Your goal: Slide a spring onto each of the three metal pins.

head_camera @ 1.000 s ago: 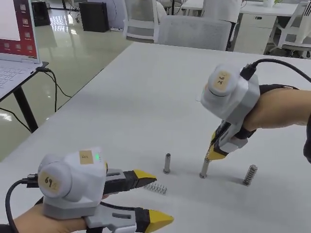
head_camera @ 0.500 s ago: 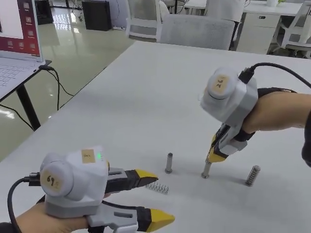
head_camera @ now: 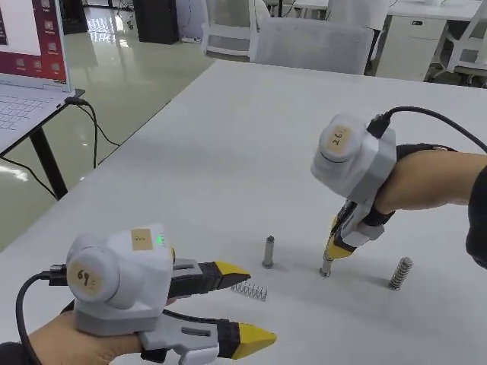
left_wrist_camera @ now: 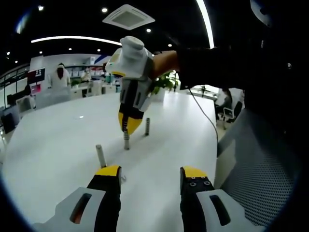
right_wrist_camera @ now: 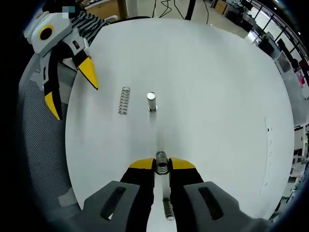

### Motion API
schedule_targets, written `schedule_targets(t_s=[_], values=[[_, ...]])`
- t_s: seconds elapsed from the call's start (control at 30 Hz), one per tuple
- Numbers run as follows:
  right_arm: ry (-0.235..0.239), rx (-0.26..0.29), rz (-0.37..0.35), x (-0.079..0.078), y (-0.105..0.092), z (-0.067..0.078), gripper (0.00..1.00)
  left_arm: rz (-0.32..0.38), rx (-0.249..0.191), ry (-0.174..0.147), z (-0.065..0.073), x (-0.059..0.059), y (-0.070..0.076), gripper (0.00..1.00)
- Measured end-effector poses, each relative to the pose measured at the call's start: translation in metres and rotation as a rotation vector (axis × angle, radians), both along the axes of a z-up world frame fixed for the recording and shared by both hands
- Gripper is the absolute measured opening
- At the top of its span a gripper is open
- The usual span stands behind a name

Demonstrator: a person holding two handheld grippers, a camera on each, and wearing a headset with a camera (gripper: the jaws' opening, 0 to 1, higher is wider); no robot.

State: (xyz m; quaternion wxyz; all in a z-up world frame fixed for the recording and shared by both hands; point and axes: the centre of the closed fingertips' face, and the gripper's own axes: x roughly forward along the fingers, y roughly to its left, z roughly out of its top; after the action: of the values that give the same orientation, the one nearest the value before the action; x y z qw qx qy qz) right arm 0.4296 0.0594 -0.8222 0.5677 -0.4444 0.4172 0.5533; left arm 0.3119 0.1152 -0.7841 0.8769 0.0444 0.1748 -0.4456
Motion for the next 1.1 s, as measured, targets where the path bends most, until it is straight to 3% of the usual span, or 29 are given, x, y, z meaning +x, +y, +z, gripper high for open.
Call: schedule_targets(t_s=[1.1], values=[[0.006, -0.027, -0.002, -0.001, -0.003, -0.025, 0.08, 0.003, 0.009, 0.009, -0.004, 0.001, 0.000, 0.43]])
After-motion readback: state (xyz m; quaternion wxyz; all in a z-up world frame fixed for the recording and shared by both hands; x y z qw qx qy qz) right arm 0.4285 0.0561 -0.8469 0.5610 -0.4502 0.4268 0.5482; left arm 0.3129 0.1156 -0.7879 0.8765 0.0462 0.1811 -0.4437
